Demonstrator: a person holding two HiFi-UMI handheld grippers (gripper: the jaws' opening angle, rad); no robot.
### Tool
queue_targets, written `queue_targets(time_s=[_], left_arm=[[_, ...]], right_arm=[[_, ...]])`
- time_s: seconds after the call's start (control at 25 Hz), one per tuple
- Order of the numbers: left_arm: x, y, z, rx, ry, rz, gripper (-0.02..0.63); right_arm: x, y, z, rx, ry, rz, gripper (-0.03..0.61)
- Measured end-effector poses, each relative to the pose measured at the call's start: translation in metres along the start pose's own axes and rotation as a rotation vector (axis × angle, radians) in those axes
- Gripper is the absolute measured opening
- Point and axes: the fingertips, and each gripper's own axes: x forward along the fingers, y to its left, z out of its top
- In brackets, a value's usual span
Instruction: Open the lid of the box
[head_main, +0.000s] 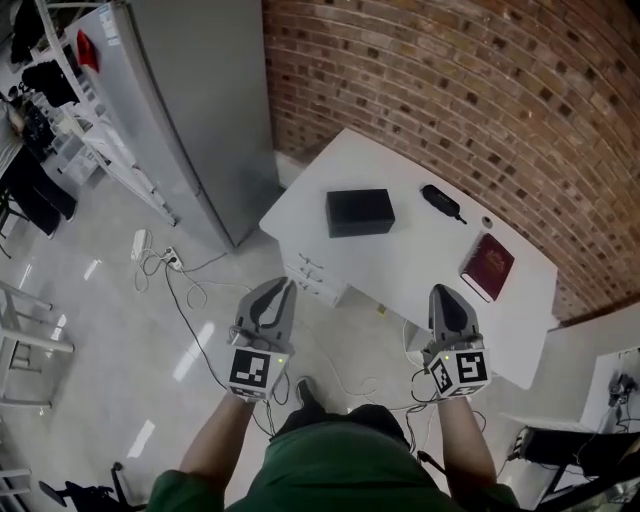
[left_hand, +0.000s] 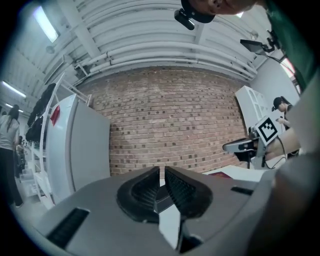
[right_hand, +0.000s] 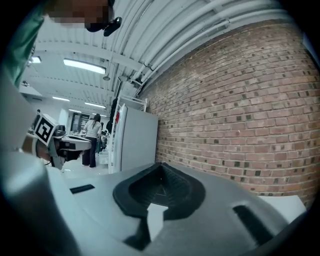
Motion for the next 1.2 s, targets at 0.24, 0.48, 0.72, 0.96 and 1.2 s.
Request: queue_targets(time_s=[0.24,0.48,0.72,0.96,1.2], left_arm=[[0.029,0.018,-0.016,-0.025,0.004,-0.039,0.026],[0.052,0.026,-0.029,-0.03,0.037,-0.049,0.026],[0.091,0.033,-0.051,-0.013,0.047,-0.02,0.026],[0.155,0.032,-0.079,-0.005,0.11,0.004,0.028],[0.205,0.028,-0.116,-0.029,0.186,0.036,0.035]], right_arm=[[0.028,-0.007,-0.012,-0.015,0.048,-0.029,0.003],[0.067,-0.024,-0.025,-0.015,0.062,-0.027,0.002],[0.125,-0.034,-0.046,0.0,0.074,0.048,0.003],[0.184,-0.06,-0.085,0.019,0.14,0.133,0.003],[0.225,-0.095,-0.124,0.051,0.2,0.195,0.003]])
